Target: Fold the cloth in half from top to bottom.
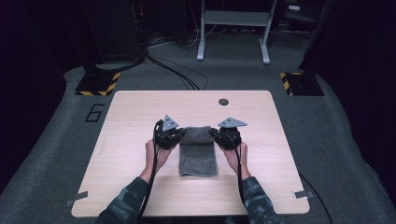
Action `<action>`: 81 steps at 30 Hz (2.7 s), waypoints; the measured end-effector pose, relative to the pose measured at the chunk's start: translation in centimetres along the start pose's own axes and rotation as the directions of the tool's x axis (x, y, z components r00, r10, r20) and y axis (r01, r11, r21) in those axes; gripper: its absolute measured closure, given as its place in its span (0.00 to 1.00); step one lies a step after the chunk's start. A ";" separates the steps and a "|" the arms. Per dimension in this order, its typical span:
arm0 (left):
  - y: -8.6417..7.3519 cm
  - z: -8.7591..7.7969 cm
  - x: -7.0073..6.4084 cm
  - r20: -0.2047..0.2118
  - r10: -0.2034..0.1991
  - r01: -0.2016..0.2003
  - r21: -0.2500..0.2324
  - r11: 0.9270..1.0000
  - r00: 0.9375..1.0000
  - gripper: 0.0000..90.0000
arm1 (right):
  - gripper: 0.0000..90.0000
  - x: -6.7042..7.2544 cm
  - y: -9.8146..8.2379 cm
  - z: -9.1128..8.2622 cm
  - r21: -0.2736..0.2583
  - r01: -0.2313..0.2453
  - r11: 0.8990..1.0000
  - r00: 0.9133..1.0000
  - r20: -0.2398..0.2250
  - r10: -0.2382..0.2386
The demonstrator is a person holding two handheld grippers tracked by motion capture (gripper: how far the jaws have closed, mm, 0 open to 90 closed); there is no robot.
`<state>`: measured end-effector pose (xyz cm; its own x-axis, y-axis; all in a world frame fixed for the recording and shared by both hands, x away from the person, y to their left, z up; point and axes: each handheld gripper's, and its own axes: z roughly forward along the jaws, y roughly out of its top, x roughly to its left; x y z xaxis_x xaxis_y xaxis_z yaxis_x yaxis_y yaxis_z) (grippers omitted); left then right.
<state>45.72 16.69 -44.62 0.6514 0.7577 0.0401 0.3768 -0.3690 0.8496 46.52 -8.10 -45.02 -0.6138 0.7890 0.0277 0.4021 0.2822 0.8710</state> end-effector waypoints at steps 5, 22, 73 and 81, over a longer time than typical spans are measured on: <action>-1.3 -0.1 -0.9 0.025 0.000 -0.001 0.026 1.000 1.000 0.93 | 0.96 0.2 -1.7 -0.3 0.023 -0.015 1.000 1.000 -0.012 0.016; -3.9 -0.8 -2.4 0.077 -0.015 0.010 0.059 0.998 0.997 0.93 | 0.96 1.7 -4.3 -1.9 0.060 -0.002 0.998 0.999 -0.046 0.005; -5.8 -2.6 -2.6 -0.033 -0.053 0.057 0.138 0.989 0.998 0.17 | 0.24 2.7 -6.7 -4.3 0.194 -0.029 0.981 0.999 0.046 0.020; -7.3 -0.4 -2.8 -0.054 -0.061 0.072 0.232 0.970 0.997 0.16 | 0.17 2.5 -7.5 -2.1 0.251 -0.046 0.967 0.997 0.070 0.029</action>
<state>40.90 17.46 -50.69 0.5907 0.8067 0.0160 0.5656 -0.4282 0.7048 40.55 -9.38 -50.42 -0.5525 0.8333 0.0184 0.5877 0.3739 0.7175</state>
